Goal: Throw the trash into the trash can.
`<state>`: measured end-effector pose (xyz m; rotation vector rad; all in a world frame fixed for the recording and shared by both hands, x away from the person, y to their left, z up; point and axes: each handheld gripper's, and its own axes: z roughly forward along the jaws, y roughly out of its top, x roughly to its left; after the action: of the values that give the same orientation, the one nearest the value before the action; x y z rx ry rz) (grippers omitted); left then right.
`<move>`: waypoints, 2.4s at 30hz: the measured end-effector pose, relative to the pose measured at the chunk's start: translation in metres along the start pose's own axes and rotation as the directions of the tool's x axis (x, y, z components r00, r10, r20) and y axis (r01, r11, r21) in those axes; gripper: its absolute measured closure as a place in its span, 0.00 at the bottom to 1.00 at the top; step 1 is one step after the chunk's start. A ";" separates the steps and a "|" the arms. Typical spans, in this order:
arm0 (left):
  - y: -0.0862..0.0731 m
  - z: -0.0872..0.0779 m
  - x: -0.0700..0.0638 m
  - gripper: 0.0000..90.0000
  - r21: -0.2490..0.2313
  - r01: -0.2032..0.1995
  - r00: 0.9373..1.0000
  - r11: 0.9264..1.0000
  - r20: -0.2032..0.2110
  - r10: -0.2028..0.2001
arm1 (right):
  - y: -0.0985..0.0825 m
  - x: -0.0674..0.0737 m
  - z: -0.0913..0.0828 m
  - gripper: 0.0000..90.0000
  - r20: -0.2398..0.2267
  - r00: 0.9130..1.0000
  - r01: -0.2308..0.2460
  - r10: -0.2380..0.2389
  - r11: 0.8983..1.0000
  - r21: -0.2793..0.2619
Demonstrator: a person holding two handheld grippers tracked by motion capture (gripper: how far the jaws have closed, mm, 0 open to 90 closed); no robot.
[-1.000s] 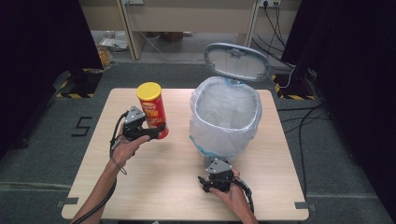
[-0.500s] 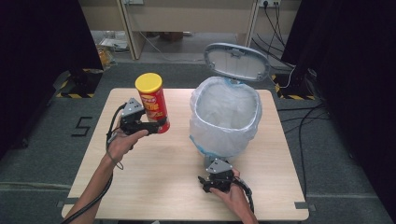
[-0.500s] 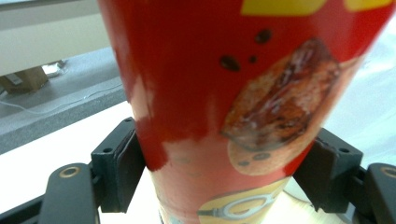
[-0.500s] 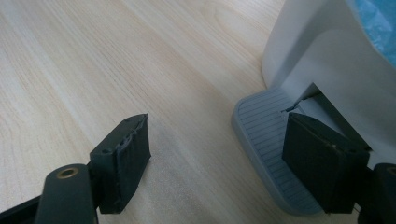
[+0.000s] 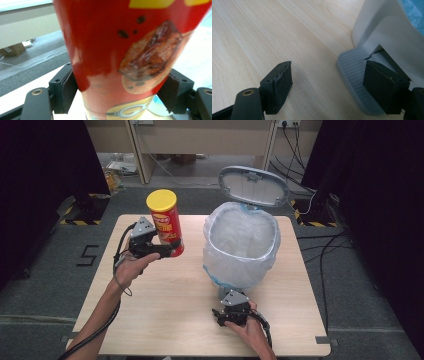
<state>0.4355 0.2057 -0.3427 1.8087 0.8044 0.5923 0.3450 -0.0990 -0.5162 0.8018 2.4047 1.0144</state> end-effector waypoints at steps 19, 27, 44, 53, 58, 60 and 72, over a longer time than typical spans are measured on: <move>0.023 -0.007 -0.003 0.27 -0.022 -0.018 1.000 1.000 0.001 0.018 | 0.000 0.001 0.000 0.26 0.001 1.000 -0.003 0.003 1.000 0.007; 0.044 -0.011 -0.006 0.27 -0.045 -0.037 0.999 0.998 -0.008 0.037 | 0.001 0.001 -0.001 0.26 0.006 1.000 -0.002 0.002 1.000 0.012; 0.076 -0.003 -0.016 0.27 -0.072 -0.052 0.999 0.996 -0.008 0.051 | 0.000 0.001 0.000 0.26 0.002 1.000 -0.009 0.009 1.000 0.012; 0.094 0.006 -0.027 0.27 -0.076 -0.073 0.997 0.994 0.002 0.073 | 0.000 0.001 0.000 0.26 0.004 1.000 0.001 -0.001 1.000 0.009; 0.102 0.011 -0.031 0.27 -0.076 -0.078 0.997 0.994 0.003 0.078 | 0.000 0.001 0.000 0.26 0.003 1.000 0.002 -0.002 1.000 0.009; 0.106 0.013 -0.033 0.27 -0.082 -0.068 0.998 0.994 0.010 0.069 | 0.000 0.001 0.000 0.26 0.002 1.000 0.002 -0.002 1.000 0.007; 0.124 0.020 -0.046 0.27 -0.088 -0.091 0.995 0.992 0.023 0.093 | 0.000 0.000 0.000 0.26 -0.004 1.000 -0.005 0.005 1.000 0.003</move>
<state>0.4507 0.1275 -0.2354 1.7775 0.6700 0.6514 0.3448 -0.0987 -0.5164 0.8078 2.4093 1.0156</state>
